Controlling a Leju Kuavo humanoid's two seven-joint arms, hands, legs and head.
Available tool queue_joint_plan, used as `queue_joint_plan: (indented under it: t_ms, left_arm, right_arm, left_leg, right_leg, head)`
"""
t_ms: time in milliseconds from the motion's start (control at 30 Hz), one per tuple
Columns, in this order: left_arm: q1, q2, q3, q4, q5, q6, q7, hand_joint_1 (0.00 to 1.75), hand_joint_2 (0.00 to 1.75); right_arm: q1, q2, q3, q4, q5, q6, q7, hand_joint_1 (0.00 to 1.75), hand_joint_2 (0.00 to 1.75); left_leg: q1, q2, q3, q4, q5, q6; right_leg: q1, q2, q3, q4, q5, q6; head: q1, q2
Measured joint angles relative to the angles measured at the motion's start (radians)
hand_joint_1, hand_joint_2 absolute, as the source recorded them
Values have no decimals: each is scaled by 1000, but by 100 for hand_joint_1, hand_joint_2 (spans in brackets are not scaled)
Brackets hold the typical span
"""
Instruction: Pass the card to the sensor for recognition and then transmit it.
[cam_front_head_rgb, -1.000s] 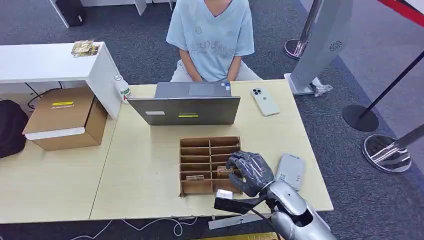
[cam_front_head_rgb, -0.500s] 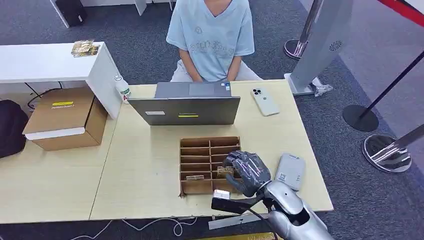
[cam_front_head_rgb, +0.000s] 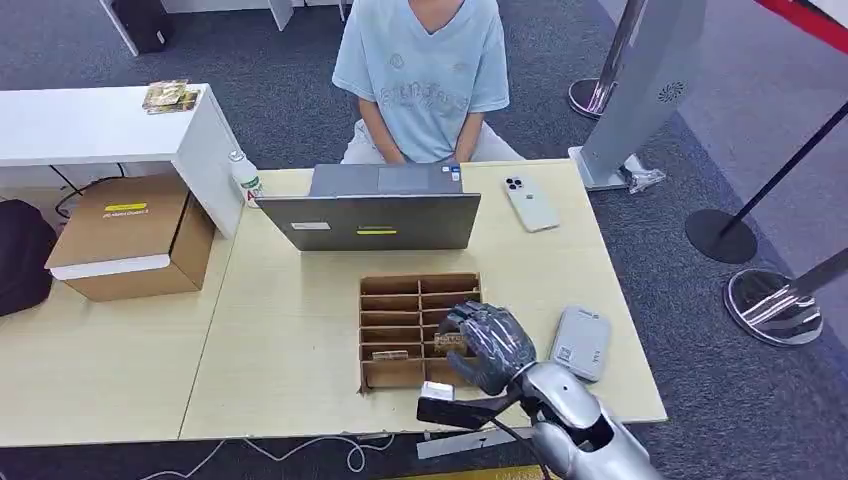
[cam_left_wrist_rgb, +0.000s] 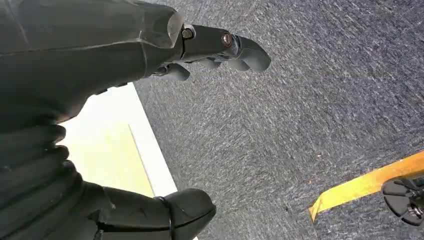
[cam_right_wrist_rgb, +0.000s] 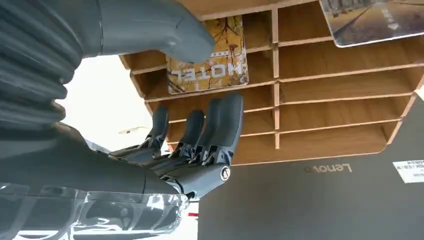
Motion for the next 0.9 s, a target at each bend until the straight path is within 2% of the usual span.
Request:
queue_joint_plan:
  t_ms: [67,200,300,467,633,900]
  left_arm:
    - [0,0,1,0,0,0,0,0,175]
    - [0,0,5,0,-4,0,0,0,175]
    - [0,0,6,0,-5,0,0,0,175]
    - [0,0,16,0,-5,-2,0,0,175]
    - [0,0,17,0,-9,0,-6,0,175]
    - [0,0,17,0,-15,0,-8,0,175]
  right_arm:
    - [-2,2,2,3,0,0,0,84,175]
    - [-10,4,3,5,1,0,-1,94,175]
    - [-16,5,3,7,2,0,-1,94,175]
    - [-20,8,5,11,3,5,-4,115,175]
    - [-20,9,8,16,3,5,-5,105,175]
    - [-20,9,9,24,6,6,-5,101,175]
  left_leg:
    - [0,0,0,0,0,0]
    - [0,0,0,0,0,0]
    - [0,0,0,0,0,0]
    - [0,0,0,0,0,0]
    - [0,0,0,0,0,0]
    - [0,0,0,0,0,0]
  right_leg:
    - [0,0,0,0,0,0]
    - [0,0,0,0,0,0]
    - [0,0,0,0,0,0]
    - [0,0,0,0,0,0]
    - [0,0,0,0,0,0]
    - [0,0,0,0,0,0]
  head:
    - [0,0]
    - [0,0]
    - [0,0]
    - [0,0]
    - [0,0]
    - [0,0]
